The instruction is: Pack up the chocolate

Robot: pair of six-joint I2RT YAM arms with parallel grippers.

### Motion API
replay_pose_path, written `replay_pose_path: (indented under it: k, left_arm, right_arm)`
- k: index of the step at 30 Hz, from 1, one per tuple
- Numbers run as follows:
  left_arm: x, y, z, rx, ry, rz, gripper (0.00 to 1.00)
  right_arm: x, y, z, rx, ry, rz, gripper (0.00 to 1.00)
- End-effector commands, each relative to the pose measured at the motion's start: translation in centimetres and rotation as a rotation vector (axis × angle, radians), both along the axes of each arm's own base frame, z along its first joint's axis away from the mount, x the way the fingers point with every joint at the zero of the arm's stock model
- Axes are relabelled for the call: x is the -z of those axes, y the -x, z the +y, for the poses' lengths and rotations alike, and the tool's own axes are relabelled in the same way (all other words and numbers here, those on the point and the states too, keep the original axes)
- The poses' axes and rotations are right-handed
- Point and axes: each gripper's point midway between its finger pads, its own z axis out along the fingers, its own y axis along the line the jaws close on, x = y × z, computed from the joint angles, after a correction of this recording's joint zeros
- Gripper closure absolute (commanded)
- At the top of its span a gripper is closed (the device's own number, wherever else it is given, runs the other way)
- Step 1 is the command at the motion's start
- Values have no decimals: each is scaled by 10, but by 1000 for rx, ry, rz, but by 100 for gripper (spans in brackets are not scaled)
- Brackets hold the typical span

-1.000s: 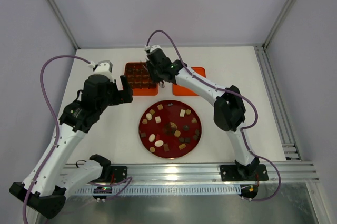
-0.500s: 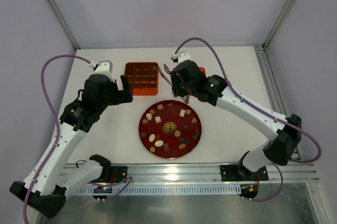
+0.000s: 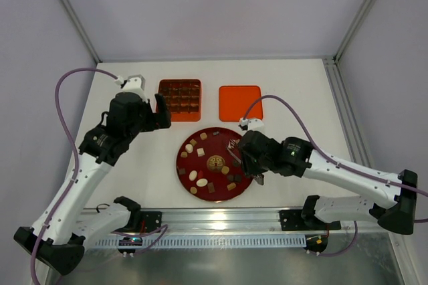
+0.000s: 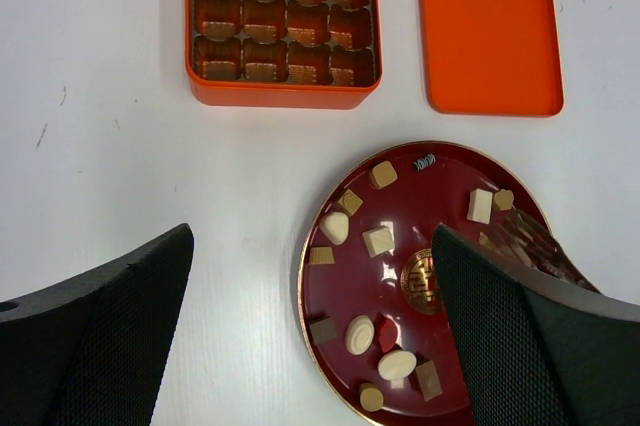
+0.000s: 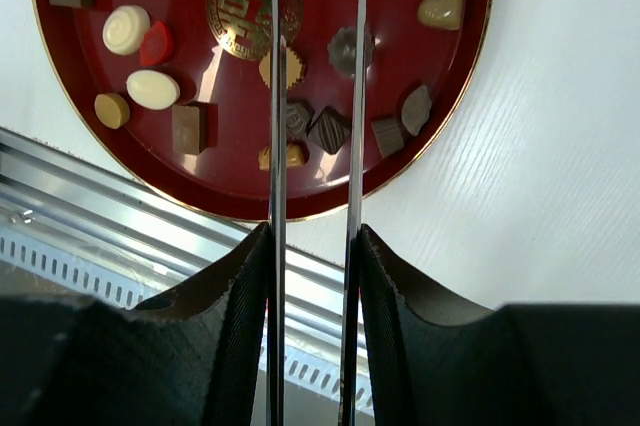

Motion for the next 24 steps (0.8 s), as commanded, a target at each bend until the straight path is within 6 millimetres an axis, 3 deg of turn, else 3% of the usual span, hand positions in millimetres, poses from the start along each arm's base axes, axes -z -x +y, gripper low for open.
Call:
replay_pose_path:
  k: [1,12,24]
  left_arm:
    - [-7,-7,-7,5,40,-33,0]
    - [-10,-4,-2,-1,28,-40,0]
    - [-10,0,1,-6,20,-40,0]
  right_arm:
    - [-1,8,14,27,-74,25,59]
    - [-2,-5,71,-79,-90,16,57]
    - [8,-13,99,-117,-76,21,54]
